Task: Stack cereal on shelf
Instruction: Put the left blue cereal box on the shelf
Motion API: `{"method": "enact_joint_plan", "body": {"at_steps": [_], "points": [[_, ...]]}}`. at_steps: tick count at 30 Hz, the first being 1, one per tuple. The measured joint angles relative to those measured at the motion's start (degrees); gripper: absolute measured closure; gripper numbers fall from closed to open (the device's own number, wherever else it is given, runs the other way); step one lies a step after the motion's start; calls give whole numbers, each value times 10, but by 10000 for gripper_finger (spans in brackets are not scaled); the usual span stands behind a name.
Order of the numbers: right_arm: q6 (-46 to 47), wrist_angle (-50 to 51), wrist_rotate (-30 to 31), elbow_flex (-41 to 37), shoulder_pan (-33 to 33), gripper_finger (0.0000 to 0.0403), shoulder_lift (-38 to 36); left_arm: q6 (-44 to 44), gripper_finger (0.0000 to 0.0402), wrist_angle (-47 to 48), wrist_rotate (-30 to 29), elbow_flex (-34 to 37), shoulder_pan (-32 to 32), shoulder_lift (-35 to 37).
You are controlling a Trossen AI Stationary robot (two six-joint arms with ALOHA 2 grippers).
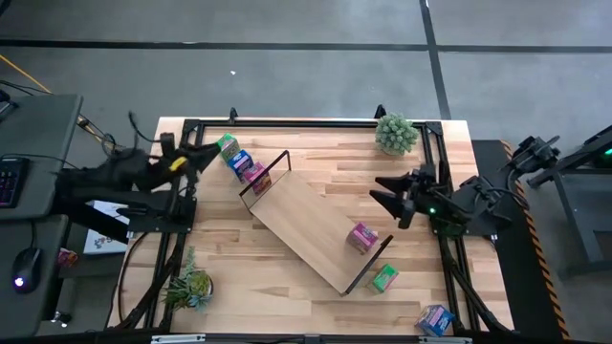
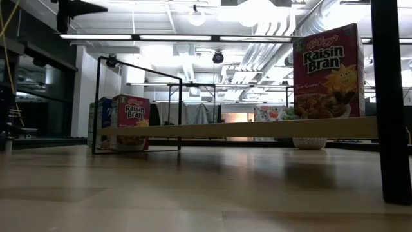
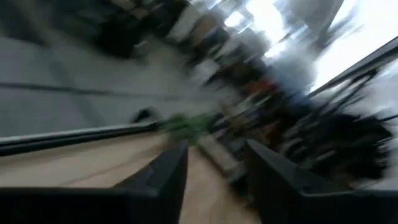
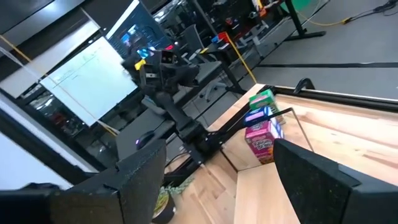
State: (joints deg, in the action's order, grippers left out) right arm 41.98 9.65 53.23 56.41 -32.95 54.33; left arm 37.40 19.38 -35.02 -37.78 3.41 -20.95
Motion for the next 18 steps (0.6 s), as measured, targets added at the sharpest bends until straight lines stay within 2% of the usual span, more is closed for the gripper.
{"method": "enact_joint_plan", "body": {"at_steps": [3, 7, 14, 18], "points": [[-2, 6, -15, 0, 14, 114, 0, 15, 211, 131, 5, -86, -28, -74], [-26, 9, -38, 0, 33, 114, 0, 31, 185, 247, 51, -156, -79, -159], [-77, 10, -79, 0, 52, 114, 0, 62, 178, 299, 163, -185, -187, -258], [-108, 14, -96, 0, 63, 114, 0, 80, 178, 315, 196, -185, -244, -303]]}}
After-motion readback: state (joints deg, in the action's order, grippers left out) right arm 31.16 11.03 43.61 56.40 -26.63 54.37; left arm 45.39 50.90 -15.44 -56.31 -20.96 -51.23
